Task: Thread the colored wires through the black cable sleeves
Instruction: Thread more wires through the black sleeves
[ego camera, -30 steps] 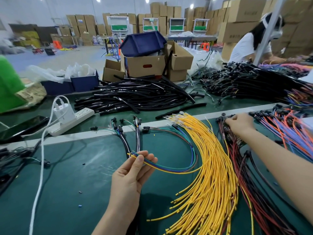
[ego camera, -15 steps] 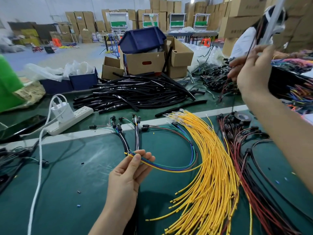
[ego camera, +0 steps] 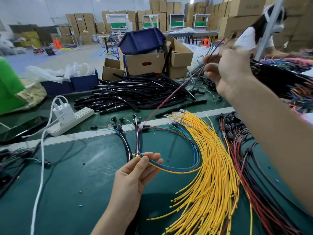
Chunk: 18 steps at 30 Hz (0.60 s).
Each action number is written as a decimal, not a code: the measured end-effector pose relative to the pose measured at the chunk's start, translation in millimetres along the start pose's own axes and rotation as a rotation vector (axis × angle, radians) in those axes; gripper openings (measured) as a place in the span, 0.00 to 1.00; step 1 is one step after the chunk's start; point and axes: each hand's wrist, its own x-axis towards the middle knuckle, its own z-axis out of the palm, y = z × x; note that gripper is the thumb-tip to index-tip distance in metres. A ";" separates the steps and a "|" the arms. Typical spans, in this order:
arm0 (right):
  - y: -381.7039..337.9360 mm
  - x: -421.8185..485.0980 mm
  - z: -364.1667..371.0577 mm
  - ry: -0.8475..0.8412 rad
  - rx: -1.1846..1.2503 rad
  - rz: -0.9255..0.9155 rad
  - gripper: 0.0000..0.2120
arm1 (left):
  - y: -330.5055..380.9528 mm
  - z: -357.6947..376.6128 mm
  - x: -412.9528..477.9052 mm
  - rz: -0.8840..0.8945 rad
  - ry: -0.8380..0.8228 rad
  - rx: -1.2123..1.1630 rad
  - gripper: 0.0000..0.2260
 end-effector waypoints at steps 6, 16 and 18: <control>18.8 -26.0 2.8 -0.091 0.296 0.264 0.12 | 2.5 5.5 -4.1 -0.007 -0.086 0.014 0.11; 127.2 -96.6 -27.6 -0.005 0.039 0.357 0.09 | 5.5 7.9 -4.5 0.077 0.023 -0.009 0.09; 143.2 -101.6 -36.0 0.017 0.027 0.360 0.09 | 5.9 6.9 -2.4 0.098 0.046 0.002 0.09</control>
